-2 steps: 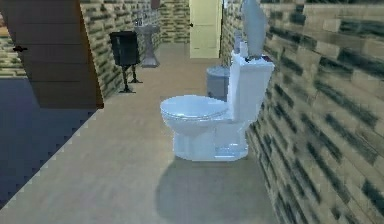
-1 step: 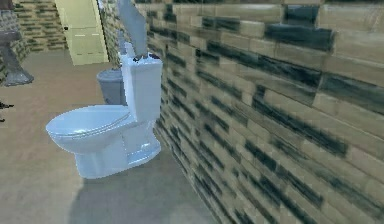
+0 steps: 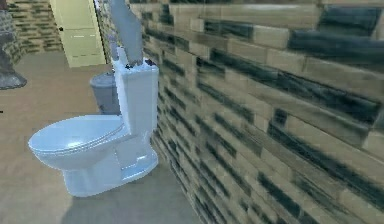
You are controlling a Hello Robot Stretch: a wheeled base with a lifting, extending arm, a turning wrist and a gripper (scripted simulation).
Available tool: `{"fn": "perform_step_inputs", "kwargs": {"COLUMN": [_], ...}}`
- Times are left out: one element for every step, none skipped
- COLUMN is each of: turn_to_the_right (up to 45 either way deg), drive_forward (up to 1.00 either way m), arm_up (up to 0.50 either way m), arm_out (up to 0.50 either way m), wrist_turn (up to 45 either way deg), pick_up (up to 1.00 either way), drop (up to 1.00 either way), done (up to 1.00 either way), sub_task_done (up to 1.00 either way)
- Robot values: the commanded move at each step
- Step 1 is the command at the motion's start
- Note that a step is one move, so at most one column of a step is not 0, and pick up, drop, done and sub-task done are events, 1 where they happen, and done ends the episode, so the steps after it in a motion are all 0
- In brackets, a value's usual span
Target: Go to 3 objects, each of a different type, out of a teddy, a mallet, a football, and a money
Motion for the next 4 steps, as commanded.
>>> {"fn": "perform_step_inputs", "kwargs": {"turn_to_the_right": [-45.0,-45.0,-27.0,0.0], "drive_forward": [0.0,0.0,0.0,0.1], "arm_up": [0.0,0.0,0.0,0.0], "arm_out": [0.0,0.0,0.0,0.0], "wrist_turn": [0.0,0.0,0.0,0.0], "pick_up": [0.0,0.0,0.0,0.0], "drop": [0.0,0.0,0.0,0.0], "done": [0.0,0.0,0.0,0.0], "sub_task_done": [0.0,0.0,0.0,0.0]}}
